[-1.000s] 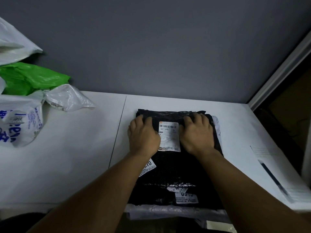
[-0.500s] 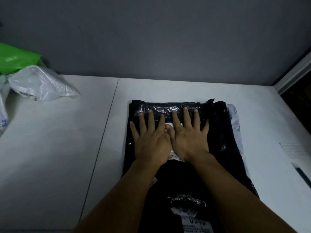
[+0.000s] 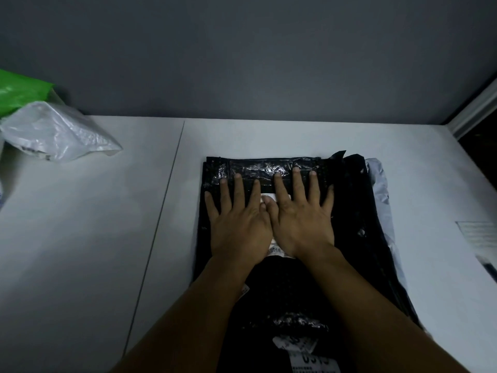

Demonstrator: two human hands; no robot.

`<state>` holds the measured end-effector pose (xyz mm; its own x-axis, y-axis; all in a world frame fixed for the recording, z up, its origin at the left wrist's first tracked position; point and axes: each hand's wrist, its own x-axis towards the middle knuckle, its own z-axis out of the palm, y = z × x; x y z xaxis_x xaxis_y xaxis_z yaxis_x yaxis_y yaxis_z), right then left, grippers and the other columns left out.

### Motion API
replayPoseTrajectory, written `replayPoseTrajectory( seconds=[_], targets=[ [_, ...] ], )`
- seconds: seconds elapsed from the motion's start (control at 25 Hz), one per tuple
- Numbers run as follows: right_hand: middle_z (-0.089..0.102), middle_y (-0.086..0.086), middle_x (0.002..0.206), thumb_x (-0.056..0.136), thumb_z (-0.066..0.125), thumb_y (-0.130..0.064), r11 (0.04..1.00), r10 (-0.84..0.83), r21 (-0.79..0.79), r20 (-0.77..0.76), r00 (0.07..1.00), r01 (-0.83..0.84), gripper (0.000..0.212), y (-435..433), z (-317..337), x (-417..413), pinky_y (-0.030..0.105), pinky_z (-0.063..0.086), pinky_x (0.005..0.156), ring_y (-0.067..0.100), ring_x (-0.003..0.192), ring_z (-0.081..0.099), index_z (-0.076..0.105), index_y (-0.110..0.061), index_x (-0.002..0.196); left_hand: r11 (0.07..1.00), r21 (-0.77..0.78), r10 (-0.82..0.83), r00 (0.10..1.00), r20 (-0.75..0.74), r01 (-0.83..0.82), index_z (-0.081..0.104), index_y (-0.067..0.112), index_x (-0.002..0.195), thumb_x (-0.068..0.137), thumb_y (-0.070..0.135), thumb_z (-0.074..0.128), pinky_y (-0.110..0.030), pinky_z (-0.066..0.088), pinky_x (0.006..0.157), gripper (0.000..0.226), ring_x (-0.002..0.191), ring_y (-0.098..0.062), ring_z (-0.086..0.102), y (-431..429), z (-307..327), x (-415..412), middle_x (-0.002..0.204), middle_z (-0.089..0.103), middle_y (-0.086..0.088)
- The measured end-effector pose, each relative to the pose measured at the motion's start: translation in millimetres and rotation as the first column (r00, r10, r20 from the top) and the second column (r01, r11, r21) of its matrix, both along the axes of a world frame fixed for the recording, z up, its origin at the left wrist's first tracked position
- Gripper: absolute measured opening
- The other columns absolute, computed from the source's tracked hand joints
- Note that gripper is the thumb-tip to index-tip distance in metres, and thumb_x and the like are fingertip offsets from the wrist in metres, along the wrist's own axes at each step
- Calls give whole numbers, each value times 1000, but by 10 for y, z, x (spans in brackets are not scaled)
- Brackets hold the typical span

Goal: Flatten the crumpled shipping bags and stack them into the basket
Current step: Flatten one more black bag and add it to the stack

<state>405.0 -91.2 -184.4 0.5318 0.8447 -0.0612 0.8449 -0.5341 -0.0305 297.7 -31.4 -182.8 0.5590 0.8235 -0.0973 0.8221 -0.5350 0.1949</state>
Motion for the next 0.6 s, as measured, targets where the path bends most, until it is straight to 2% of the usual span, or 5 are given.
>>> replayPoseTrajectory(
  seconds=[0.32,0.6],
  targets=[
    [-12,9,168,101,3,-60,998,4,-55,-5,1000,-4,66,17,135,-17,66,-13,115,37,151,-20,-4,-30,160,1000,3,-4,999,53,4,4,29,157,104,42,13,-59,-8,118,56,151,-27,-15,1,95,-16,166,-8,-5],
    [-7,13,168,101,8,-61,1000,4,-21,10,1000,-4,70,70,730,-213,62,-10,119,34,153,-13,2,-25,161,1000,-5,27,988,151,-27,8,21,157,104,43,24,-57,-3,120,60,152,-25,-8,106,710,-374,166,1,-4]
  ],
)
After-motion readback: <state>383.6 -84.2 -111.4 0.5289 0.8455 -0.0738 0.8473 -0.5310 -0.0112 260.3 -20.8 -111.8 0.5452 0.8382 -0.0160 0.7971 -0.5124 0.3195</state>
